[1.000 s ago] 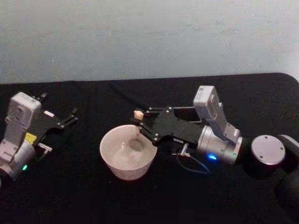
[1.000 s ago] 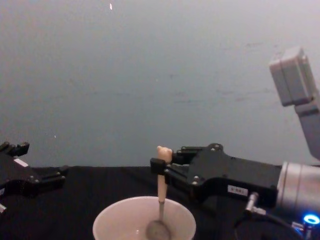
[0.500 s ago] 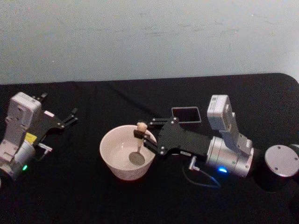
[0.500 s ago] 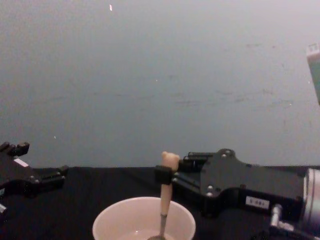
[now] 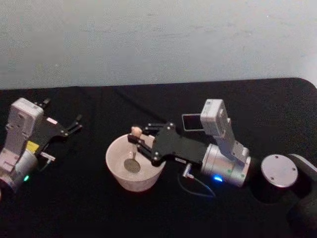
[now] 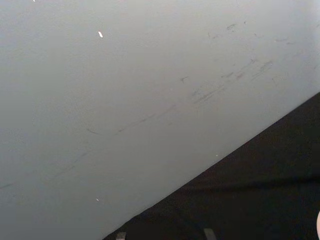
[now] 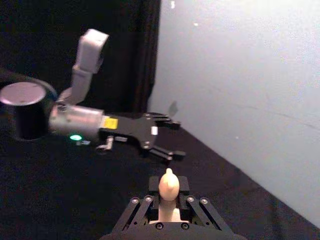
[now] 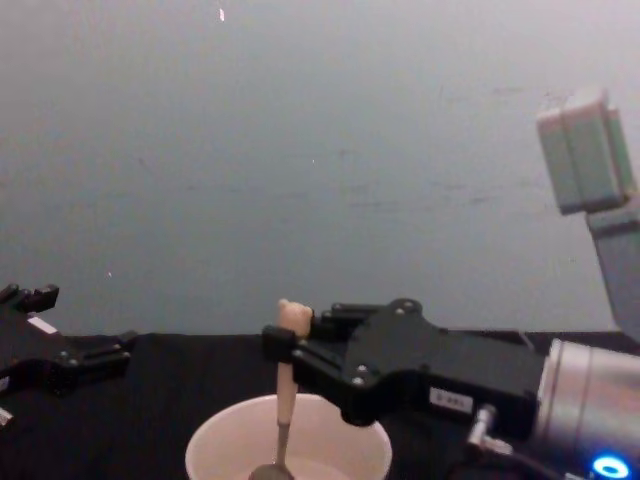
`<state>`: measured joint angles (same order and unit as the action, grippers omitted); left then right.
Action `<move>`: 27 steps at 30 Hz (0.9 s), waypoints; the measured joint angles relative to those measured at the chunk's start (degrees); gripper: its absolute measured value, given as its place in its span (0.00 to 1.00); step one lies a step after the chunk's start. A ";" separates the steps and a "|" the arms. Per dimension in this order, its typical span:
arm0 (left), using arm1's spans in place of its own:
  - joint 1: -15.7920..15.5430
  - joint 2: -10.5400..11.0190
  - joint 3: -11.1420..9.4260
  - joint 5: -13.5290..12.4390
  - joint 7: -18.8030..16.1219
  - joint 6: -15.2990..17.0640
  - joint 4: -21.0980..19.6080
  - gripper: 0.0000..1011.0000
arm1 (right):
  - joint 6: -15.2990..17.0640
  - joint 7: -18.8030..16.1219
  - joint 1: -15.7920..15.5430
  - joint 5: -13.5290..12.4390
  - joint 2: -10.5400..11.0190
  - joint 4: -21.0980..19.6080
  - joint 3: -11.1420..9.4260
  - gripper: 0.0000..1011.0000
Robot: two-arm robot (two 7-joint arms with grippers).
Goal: Pick up the stirring spoon with one hand, stir inside the cup, then place it back in its original position.
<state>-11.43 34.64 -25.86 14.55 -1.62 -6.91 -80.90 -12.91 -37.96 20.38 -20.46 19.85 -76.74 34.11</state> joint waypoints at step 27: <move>0.00 0.00 0.00 0.00 0.00 0.00 0.00 0.99 | -0.35 3.56 0.43 3.29 -0.78 2.17 -3.28 0.21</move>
<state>-11.43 34.65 -25.86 14.55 -1.62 -6.91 -80.90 -13.26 -34.40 20.80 -17.17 19.06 -74.57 30.83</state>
